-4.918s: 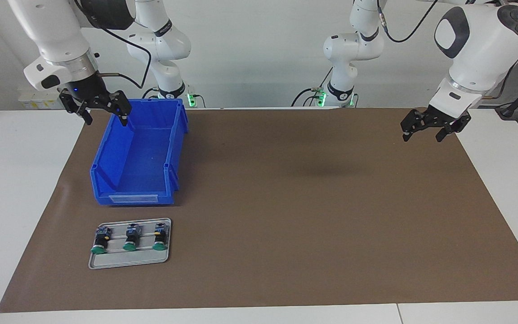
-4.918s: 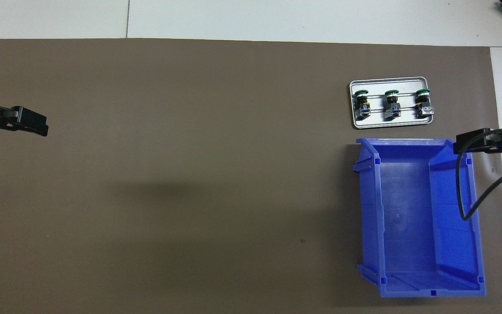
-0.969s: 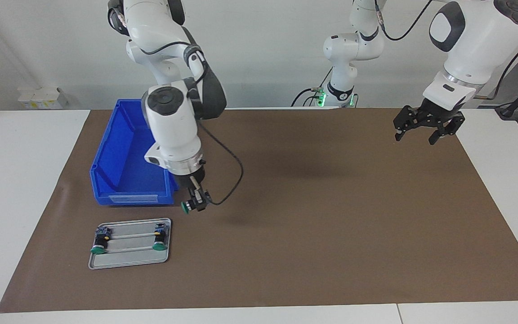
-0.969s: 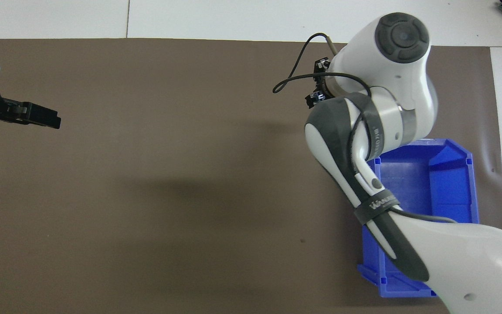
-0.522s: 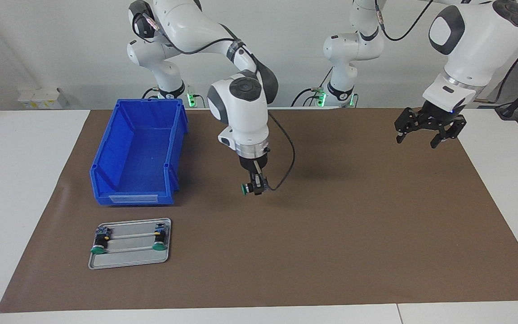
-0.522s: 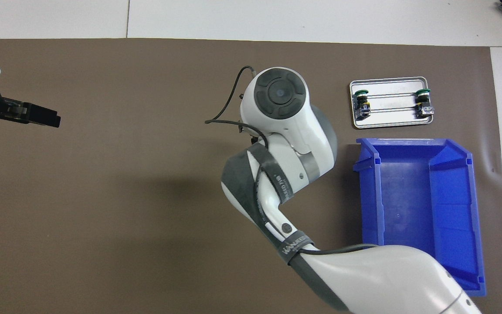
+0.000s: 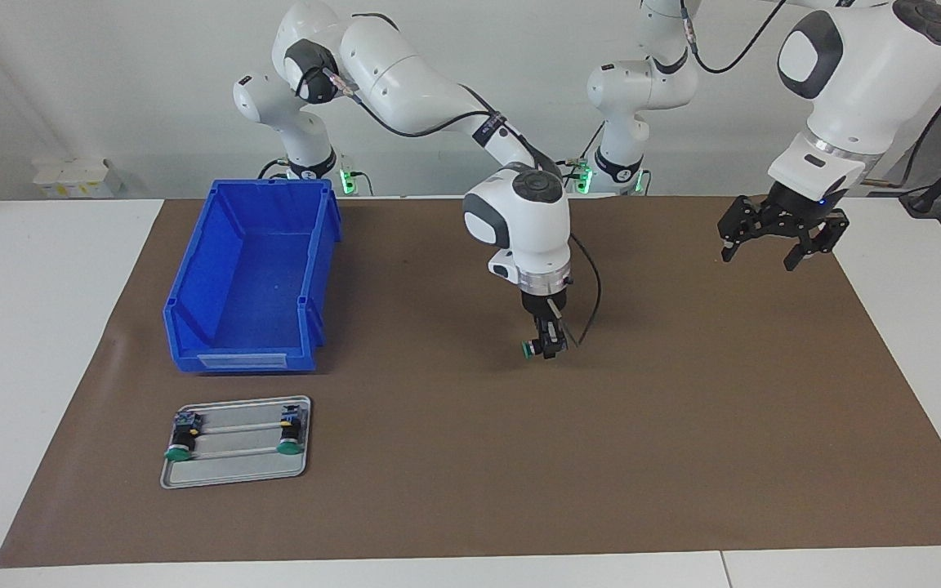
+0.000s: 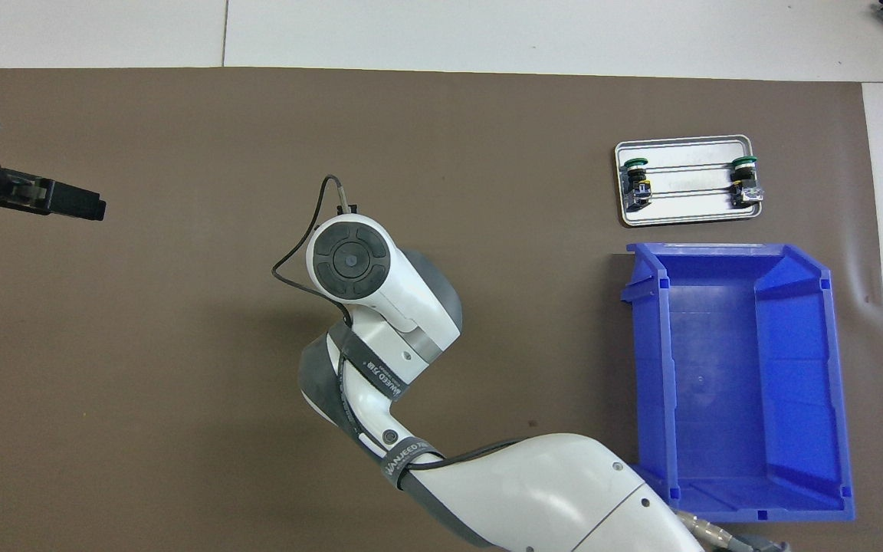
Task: Place and press button with both arms
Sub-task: 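Carry the green button to the table middle with the right gripper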
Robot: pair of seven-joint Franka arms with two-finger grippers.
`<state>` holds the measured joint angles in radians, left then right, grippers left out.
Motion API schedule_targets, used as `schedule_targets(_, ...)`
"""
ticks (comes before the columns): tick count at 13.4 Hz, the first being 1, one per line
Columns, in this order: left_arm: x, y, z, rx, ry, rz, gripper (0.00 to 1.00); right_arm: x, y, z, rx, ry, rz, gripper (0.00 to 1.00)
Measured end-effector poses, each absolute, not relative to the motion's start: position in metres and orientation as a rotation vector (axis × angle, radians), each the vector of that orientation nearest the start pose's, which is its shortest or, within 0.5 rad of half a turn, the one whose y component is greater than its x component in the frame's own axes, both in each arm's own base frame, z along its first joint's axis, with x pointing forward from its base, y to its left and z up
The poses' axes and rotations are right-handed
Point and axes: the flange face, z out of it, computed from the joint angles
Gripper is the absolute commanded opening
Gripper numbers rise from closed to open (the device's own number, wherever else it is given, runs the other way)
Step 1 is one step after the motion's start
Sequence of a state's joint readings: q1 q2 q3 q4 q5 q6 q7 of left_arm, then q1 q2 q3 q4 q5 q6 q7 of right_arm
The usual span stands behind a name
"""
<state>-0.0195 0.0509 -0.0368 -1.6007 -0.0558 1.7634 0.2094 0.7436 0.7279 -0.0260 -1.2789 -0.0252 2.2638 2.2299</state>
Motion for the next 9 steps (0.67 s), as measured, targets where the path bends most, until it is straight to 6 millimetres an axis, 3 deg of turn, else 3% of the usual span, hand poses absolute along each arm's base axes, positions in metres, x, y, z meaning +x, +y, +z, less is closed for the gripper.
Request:
schedule_targets(8, 0.587, -0.037, 0.594, -3.13, 0.551, -0.192, 1.0, 0.542, 0.516, 0.309, -2.162, 1.997, -0.103, 0.0)
schedule_targets(9, 0.586, -0.037, 0.592, -3.125, 0.563, -0.205, 1.0, 0.536, 0.516, 0.304, -2.165, 1.982, -0.108, 0.2)
